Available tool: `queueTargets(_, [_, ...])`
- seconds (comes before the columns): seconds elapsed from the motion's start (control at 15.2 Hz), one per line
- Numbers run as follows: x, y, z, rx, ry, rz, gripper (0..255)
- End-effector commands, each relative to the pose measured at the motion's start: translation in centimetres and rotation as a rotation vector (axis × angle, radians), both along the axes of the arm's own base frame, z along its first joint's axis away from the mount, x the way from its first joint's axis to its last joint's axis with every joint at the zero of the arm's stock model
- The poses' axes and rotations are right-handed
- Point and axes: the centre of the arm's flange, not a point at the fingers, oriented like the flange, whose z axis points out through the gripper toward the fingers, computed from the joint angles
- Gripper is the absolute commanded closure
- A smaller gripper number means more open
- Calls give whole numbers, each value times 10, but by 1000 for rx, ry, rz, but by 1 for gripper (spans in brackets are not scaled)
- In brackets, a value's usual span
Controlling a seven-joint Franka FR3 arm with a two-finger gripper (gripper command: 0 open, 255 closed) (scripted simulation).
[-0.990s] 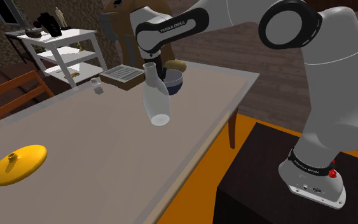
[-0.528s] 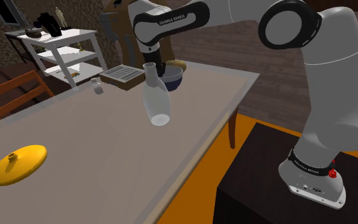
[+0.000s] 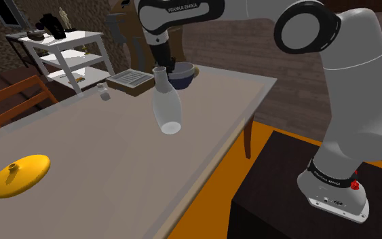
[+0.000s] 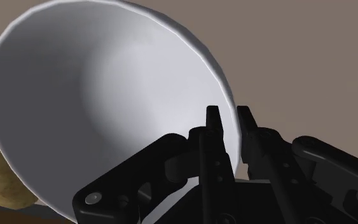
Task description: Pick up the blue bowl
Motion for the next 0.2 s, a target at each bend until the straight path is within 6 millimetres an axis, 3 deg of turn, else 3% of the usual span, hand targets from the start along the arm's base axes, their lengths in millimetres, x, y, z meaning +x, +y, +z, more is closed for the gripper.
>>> queueTargets(0.0, [0, 0, 10, 0, 0, 0, 255])
queueTargets(0.13, [0, 0, 11, 0, 0, 0, 255])
